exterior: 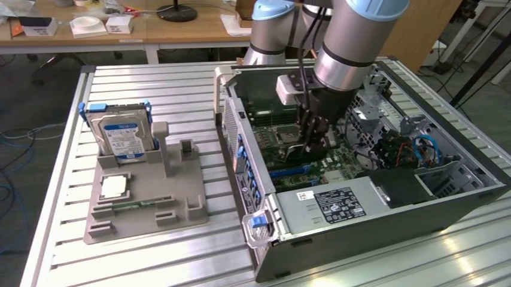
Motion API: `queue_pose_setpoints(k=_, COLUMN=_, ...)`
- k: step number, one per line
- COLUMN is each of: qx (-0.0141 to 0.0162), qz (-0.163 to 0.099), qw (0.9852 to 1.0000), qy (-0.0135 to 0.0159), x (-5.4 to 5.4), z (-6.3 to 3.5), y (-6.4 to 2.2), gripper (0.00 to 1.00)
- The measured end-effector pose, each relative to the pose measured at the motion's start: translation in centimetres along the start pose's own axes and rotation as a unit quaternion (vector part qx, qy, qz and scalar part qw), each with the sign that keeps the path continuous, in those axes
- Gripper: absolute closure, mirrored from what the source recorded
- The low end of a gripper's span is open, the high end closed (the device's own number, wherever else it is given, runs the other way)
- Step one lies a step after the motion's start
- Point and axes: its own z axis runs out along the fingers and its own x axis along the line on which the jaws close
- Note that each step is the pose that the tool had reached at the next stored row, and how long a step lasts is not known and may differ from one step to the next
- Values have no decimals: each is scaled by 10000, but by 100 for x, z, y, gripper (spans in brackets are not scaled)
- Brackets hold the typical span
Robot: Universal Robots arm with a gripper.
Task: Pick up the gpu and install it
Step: 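Insert the gpu into the slot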
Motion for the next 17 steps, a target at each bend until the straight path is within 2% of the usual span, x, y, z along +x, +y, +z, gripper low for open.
queue_pose_setpoints(k=17, qx=0, qz=0, qw=10000, qy=-8, x=2, z=60, y=14, gripper=74)
